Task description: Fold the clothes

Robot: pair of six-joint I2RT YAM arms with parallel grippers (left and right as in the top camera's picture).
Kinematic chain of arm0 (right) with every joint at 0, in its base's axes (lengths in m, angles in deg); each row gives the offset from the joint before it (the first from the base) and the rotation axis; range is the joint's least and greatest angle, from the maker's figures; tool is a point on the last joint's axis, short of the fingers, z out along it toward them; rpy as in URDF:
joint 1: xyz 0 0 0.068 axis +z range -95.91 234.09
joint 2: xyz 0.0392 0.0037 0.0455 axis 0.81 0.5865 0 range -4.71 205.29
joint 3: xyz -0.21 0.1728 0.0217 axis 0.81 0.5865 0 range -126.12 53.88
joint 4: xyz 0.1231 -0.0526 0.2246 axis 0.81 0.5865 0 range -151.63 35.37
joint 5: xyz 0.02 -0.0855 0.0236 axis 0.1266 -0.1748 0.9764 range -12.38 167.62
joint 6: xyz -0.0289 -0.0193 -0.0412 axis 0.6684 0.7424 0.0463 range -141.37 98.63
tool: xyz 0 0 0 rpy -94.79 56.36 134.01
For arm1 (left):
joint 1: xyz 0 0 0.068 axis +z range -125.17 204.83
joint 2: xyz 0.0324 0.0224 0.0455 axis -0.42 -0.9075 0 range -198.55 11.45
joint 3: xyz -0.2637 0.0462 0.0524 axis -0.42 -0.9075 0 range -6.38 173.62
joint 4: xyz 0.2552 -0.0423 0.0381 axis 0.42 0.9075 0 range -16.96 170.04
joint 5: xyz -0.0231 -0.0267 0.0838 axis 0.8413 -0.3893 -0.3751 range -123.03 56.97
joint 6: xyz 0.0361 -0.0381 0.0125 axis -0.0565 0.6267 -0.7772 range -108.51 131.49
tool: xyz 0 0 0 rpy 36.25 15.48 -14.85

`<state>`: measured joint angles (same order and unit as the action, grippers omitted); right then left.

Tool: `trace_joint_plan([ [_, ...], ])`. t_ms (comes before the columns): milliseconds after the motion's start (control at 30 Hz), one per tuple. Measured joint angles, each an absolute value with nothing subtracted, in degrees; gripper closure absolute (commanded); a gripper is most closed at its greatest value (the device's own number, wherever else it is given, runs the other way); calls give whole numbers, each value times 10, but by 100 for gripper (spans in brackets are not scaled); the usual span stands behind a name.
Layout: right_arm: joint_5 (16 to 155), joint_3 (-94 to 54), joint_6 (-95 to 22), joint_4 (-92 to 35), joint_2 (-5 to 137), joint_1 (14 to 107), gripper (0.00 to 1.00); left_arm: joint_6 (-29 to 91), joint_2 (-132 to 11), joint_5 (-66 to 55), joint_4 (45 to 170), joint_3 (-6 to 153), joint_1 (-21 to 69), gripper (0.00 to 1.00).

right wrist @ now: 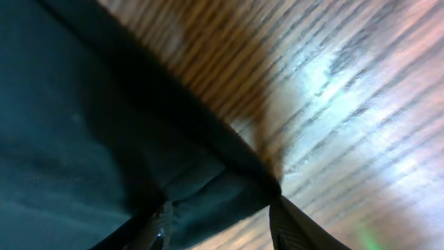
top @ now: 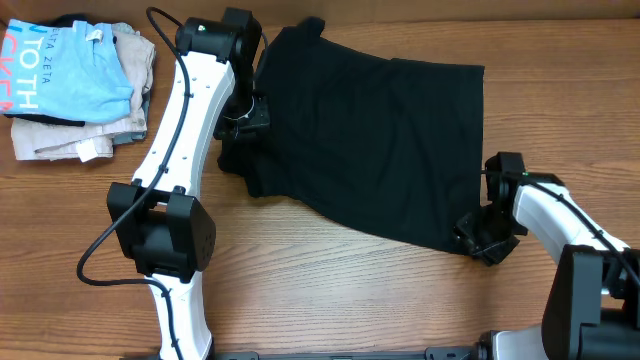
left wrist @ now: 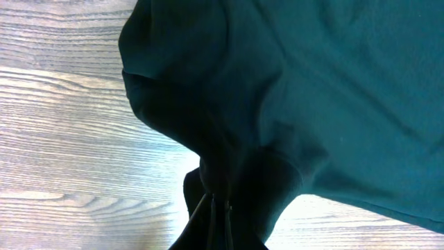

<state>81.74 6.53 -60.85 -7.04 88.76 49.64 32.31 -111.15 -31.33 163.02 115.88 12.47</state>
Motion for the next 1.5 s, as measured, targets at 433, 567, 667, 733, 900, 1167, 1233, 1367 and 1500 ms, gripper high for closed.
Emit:
trace_joint_plan([
  [433,828,62,-614,-59,874,493,96,331,-1112,-313,1647,1159,125,96],
  [567,823,39,-598,4,855,492,96,338,-1112,-315,1684,1159,125,96],
  [667,822,24,-587,53,807,492,96,338,-1112,-322,1697,1159,125,96],
  [733,822,20,-584,78,770,492,96,338,-1112,-323,1697,1159,126,96],
  [900,821,20,-578,110,721,492,96,338,-1112,-319,1697,1158,137,96],
  [1167,807,20,-576,31,710,492,96,339,-1093,-332,1651,1149,136,96],
  [1233,803,20,-575,-10,710,492,96,340,-1087,-336,1617,1149,136,96],
  [1367,801,20,-572,-83,710,492,96,341,-1085,-338,1534,1149,136,96],
  [1500,801,20,-565,-156,710,492,96,341,-1085,-342,1449,1148,134,96],
])
